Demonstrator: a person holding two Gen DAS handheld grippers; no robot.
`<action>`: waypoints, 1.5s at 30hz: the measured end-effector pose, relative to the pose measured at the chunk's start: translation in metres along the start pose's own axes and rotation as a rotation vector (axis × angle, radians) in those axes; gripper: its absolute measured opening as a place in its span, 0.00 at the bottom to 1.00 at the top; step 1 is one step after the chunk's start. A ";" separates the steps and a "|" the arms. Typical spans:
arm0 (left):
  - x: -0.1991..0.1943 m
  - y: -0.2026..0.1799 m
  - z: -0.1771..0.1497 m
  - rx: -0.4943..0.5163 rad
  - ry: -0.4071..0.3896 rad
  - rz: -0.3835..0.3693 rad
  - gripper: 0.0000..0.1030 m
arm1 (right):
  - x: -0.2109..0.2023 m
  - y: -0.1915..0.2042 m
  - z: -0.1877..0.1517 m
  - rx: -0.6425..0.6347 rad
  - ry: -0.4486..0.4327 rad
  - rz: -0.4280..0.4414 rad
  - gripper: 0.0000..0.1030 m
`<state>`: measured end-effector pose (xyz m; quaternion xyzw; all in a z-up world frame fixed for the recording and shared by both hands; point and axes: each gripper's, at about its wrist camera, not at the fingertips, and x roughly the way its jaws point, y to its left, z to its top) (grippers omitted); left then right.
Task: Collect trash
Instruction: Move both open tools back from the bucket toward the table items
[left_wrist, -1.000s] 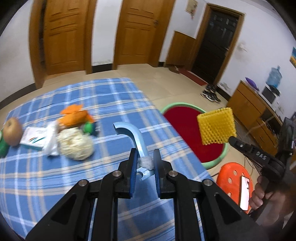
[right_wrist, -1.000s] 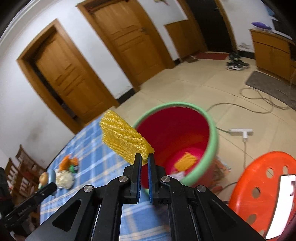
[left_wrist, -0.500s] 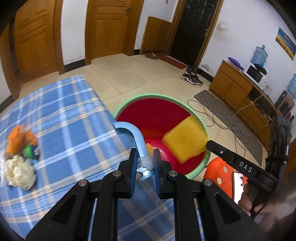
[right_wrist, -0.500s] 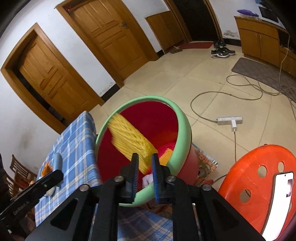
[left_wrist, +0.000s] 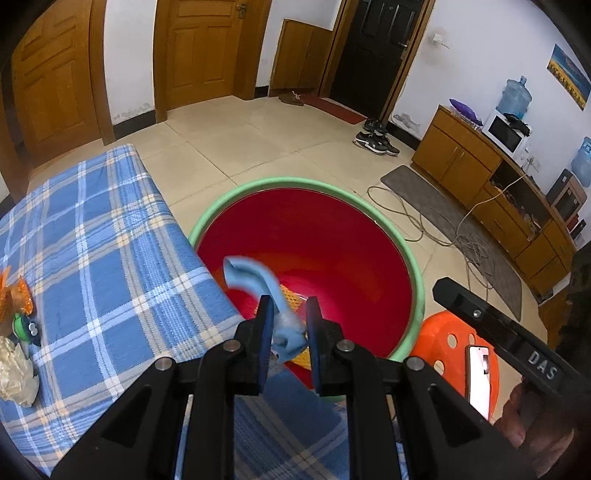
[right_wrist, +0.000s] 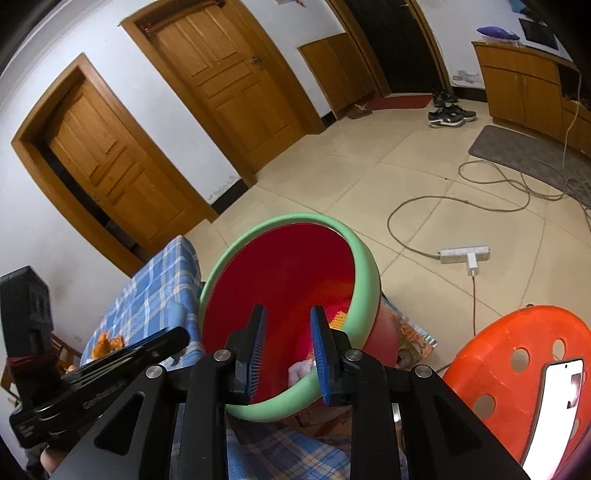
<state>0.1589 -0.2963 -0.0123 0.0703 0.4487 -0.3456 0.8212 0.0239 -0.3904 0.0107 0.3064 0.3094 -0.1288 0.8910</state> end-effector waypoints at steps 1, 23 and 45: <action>0.001 0.000 0.000 0.002 0.003 0.007 0.20 | 0.000 0.001 -0.001 0.000 0.002 0.005 0.25; -0.063 0.058 -0.024 -0.166 -0.083 0.145 0.45 | -0.011 0.037 -0.018 -0.043 0.037 0.081 0.53; -0.143 0.150 -0.077 -0.326 -0.168 0.285 0.45 | -0.005 0.114 -0.044 -0.106 0.134 0.153 0.56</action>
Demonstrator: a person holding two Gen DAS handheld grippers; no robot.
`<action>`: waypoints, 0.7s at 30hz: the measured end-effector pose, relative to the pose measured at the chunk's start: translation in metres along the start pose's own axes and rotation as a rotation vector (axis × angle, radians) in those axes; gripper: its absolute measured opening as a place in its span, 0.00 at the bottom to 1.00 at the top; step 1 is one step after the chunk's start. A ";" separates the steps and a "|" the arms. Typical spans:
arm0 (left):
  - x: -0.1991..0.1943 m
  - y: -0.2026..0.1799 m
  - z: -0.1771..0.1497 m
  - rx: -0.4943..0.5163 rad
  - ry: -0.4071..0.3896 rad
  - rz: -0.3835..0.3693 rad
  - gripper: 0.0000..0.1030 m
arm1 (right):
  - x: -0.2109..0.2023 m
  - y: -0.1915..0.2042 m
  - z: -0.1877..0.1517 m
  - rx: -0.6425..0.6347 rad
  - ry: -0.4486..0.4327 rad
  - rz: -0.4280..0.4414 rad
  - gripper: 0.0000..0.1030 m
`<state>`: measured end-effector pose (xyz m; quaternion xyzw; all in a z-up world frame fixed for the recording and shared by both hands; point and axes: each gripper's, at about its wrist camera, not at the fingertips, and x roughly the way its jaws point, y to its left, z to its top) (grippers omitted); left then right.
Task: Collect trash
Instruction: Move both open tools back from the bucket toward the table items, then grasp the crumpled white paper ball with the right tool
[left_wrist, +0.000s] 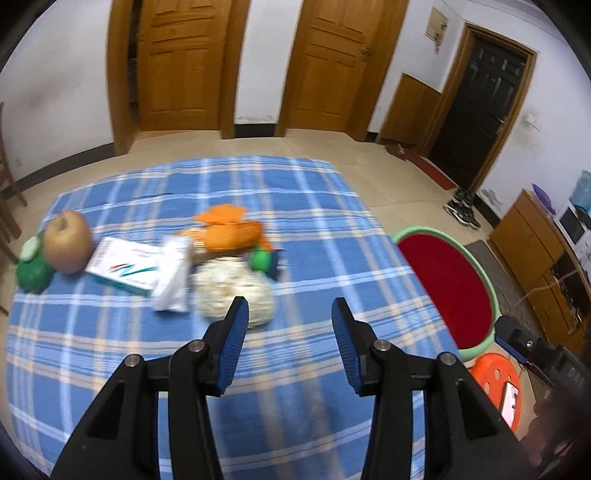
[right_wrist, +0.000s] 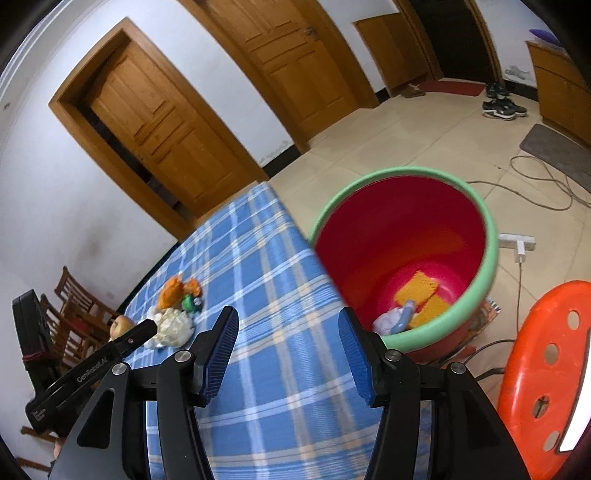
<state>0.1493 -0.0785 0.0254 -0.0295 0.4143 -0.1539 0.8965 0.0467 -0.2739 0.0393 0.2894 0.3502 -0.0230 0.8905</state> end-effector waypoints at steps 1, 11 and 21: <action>-0.003 0.007 -0.001 -0.006 -0.006 0.014 0.45 | 0.003 0.007 -0.001 -0.012 0.008 0.004 0.56; -0.023 0.079 -0.010 -0.123 -0.031 0.117 0.45 | 0.047 0.068 -0.013 -0.127 0.122 0.056 0.57; -0.018 0.126 -0.026 -0.208 0.000 0.170 0.46 | 0.101 0.119 -0.027 -0.206 0.214 0.120 0.60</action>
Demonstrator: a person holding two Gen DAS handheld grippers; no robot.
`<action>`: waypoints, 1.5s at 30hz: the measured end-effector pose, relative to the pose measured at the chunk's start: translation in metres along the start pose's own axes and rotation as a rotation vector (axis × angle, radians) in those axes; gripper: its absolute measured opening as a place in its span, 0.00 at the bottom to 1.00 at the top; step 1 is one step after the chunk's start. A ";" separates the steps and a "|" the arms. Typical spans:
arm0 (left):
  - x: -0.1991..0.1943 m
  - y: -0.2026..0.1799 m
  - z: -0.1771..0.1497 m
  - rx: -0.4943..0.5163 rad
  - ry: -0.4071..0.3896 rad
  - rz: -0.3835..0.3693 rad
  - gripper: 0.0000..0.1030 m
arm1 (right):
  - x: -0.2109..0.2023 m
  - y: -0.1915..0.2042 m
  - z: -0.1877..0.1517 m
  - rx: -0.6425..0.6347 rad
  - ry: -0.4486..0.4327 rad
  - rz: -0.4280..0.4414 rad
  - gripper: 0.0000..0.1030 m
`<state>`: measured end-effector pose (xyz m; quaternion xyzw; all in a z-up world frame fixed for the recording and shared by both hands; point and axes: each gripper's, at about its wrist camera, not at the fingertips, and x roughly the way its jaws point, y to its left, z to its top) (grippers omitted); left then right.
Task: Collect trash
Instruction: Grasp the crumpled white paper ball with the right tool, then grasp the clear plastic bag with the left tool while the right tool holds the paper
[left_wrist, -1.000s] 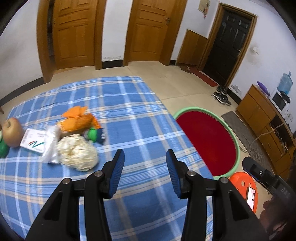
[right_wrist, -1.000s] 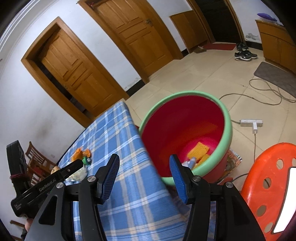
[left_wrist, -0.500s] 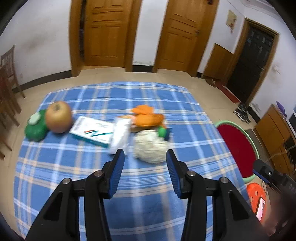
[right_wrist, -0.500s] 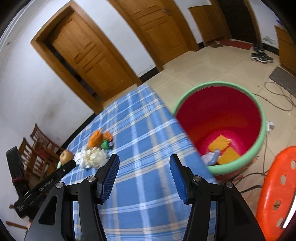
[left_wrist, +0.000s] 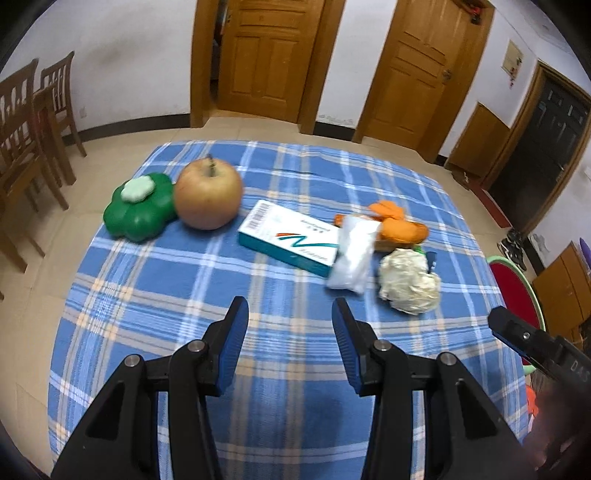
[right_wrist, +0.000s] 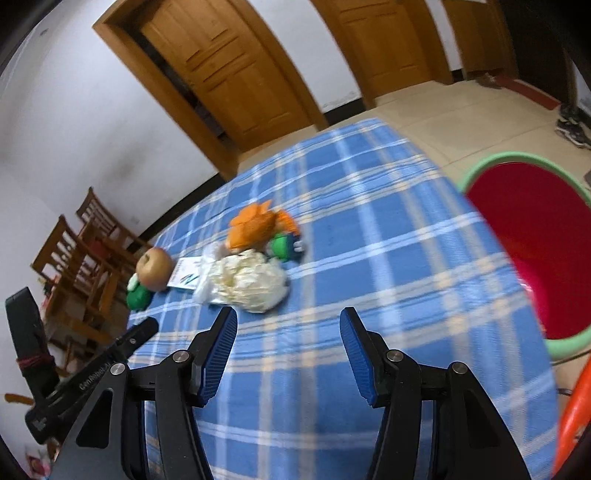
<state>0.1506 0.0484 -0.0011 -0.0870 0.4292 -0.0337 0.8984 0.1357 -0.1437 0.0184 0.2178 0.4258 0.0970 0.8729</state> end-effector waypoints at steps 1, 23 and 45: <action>0.001 0.004 0.000 -0.005 0.000 0.001 0.46 | 0.003 0.003 0.001 -0.006 0.003 0.000 0.63; 0.029 0.006 0.003 -0.002 0.051 -0.029 0.46 | 0.073 0.022 0.008 -0.099 0.036 -0.014 0.39; 0.071 -0.076 0.022 0.178 0.058 0.048 0.43 | -0.031 -0.057 -0.010 0.055 -0.100 -0.073 0.38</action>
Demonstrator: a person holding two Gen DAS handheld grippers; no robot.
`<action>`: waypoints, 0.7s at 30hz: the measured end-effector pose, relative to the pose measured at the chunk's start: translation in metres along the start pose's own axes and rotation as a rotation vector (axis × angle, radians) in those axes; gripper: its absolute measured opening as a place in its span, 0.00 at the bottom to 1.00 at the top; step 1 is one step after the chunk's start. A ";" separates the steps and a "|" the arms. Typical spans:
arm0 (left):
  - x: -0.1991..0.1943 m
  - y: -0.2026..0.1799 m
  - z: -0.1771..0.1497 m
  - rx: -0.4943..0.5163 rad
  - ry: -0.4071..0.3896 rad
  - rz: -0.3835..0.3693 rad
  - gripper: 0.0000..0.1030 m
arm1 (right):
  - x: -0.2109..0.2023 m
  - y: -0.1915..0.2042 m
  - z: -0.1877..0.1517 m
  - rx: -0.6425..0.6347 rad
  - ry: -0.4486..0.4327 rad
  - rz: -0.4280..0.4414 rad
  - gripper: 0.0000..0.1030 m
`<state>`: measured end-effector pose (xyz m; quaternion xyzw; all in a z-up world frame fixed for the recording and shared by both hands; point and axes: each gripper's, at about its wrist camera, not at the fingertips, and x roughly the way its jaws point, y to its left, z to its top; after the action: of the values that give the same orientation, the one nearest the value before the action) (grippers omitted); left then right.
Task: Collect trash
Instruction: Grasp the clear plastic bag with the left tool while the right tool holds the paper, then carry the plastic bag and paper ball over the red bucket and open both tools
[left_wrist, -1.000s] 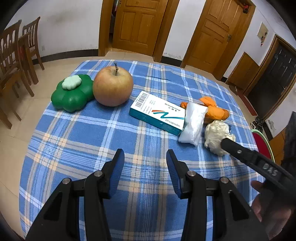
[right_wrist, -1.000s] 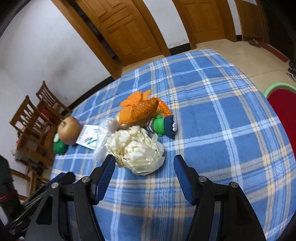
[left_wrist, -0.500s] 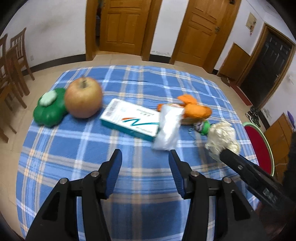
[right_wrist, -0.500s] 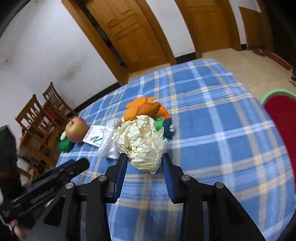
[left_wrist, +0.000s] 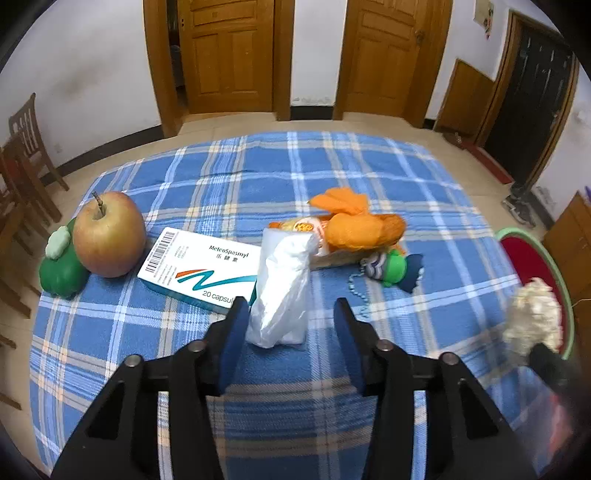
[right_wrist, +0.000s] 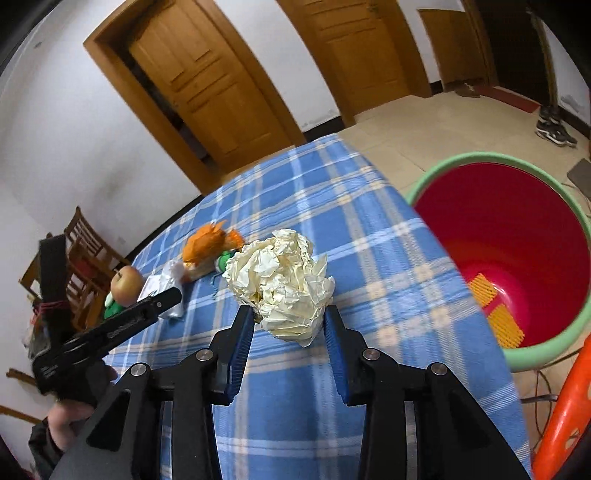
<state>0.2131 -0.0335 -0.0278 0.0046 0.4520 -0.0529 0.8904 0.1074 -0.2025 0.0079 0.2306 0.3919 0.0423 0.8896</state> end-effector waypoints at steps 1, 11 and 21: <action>0.002 0.000 -0.001 -0.006 -0.001 0.023 0.41 | -0.003 -0.002 0.000 0.005 -0.002 0.000 0.38; -0.010 0.008 -0.006 -0.063 -0.034 -0.026 0.29 | -0.022 -0.027 0.002 0.048 -0.045 0.000 0.38; -0.050 -0.032 -0.009 -0.040 -0.057 -0.185 0.29 | -0.049 -0.064 0.004 0.129 -0.119 -0.014 0.38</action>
<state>0.1737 -0.0604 0.0085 -0.0563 0.4261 -0.1262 0.8940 0.0692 -0.2737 0.0148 0.2868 0.3419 -0.0028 0.8949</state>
